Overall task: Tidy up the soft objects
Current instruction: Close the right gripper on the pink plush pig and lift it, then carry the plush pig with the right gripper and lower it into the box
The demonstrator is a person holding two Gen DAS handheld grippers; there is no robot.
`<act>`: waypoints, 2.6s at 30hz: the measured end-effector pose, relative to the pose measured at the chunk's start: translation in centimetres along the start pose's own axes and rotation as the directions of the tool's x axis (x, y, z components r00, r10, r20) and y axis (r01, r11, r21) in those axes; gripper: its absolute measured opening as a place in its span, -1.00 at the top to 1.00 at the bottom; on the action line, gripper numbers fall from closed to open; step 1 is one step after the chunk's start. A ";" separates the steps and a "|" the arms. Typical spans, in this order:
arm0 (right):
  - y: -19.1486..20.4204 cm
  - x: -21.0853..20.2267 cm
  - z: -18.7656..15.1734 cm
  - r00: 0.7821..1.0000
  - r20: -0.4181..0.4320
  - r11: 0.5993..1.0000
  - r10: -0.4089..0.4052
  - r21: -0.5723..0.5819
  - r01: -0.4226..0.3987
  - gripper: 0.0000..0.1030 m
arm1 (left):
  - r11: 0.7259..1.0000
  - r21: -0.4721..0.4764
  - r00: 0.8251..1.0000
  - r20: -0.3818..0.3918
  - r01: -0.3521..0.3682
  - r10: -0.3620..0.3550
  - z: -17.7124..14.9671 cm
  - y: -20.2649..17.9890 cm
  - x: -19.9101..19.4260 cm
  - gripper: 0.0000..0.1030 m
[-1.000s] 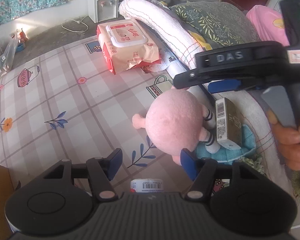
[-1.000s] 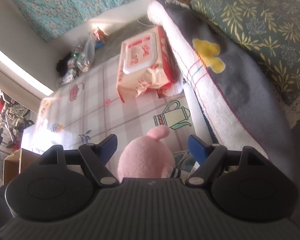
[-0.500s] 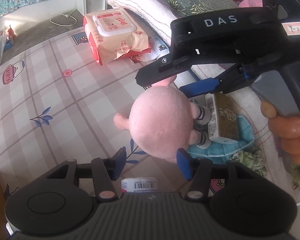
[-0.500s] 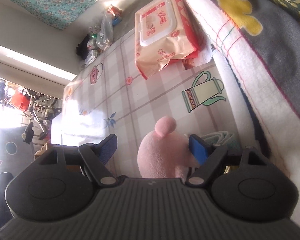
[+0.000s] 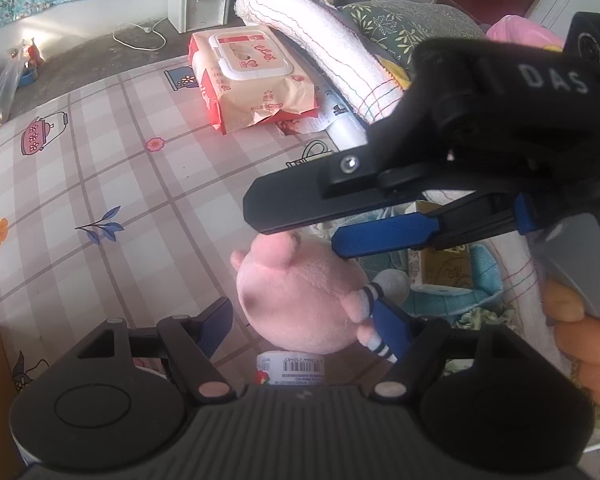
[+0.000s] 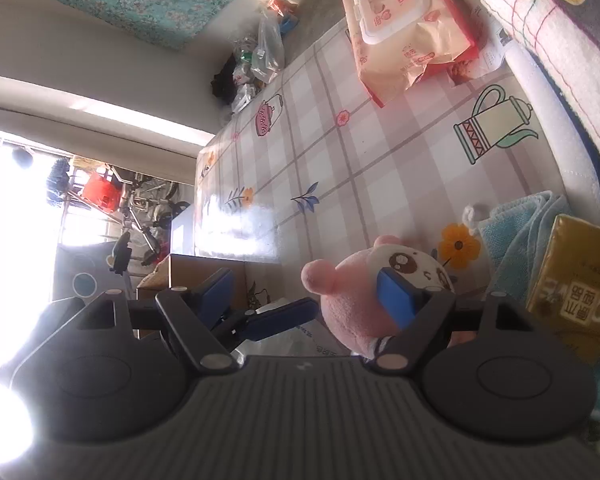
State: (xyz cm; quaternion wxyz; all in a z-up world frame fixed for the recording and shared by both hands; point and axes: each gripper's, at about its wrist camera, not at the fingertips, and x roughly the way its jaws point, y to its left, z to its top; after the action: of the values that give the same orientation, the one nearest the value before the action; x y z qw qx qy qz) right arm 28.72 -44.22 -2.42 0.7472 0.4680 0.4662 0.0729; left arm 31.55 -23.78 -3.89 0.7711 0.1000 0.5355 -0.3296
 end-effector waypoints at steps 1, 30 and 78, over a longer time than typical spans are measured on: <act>-0.3 0.0 0.0 1.000 -0.006 0.999 0.026 0.020 -0.025 -0.54 | 1.000 0.000 1.000 -0.001 -0.003 0.003 0.0 0.0 0.1 -0.52; -4.4 2.3 2.0 0.996 -0.047 0.991 -0.075 0.107 0.080 -0.61 | 0.995 -0.074 0.998 -0.008 0.068 -0.069 0.4 1.5 1.1 -0.35; 29.9 16.0 -20.5 0.963 -0.256 0.910 -0.079 -0.413 -0.035 -0.56 | 0.871 -0.486 0.873 0.391 -0.075 0.293 -21.2 17.6 -27.0 -0.27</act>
State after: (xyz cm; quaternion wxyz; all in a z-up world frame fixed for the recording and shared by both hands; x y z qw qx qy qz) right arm 31.70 -6.11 7.83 0.7603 0.2797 0.5418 0.2239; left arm 20.67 11.23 8.08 0.9043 -0.1110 0.3908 -0.1314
